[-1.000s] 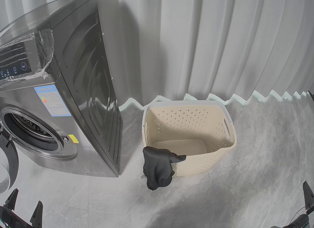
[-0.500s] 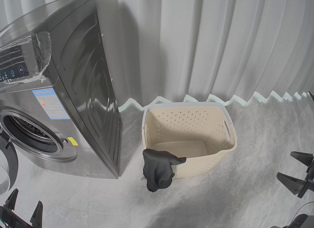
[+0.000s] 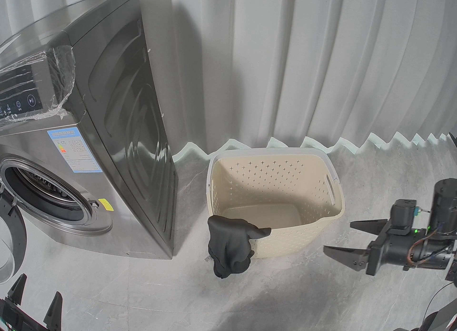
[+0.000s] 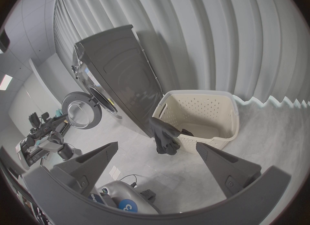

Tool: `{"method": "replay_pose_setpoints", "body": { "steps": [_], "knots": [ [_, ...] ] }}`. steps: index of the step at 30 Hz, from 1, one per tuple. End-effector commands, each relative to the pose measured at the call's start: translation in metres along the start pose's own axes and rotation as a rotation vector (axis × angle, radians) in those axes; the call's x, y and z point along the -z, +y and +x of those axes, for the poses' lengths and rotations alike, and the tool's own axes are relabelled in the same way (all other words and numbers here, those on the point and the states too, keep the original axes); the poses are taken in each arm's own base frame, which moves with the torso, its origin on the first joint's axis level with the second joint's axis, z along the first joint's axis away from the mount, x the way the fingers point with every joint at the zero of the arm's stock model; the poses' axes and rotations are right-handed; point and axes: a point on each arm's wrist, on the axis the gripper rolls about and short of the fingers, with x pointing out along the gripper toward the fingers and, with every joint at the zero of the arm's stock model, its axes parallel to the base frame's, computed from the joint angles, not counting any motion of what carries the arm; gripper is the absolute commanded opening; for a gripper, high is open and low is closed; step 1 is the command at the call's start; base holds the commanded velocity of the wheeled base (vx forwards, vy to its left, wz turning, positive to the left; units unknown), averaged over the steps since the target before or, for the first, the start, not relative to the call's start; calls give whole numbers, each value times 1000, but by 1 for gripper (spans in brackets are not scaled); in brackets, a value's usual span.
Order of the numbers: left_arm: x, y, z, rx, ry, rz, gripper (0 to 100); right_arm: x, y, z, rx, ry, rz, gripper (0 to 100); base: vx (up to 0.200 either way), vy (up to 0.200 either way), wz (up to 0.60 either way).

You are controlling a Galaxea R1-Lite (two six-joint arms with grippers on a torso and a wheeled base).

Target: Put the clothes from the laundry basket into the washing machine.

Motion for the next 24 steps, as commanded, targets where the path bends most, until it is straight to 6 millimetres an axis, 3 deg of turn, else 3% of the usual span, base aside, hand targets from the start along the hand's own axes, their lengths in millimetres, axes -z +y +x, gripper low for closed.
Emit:
{"method": "replay_pose_setpoints", "body": {
  "steps": [1,18,24],
  "knots": [
    [5,0,0,0,0,-1,100,30,1,60,30,155,11,100,0,0,0],
    [5,0,0,2,0,-1,100,53,-5,139,31,135,-47,100,0,0,0],
    [5,0,0,2,0,-1,100,54,-5,155,17,129,-62,100,0,0,0]
  ]
}}
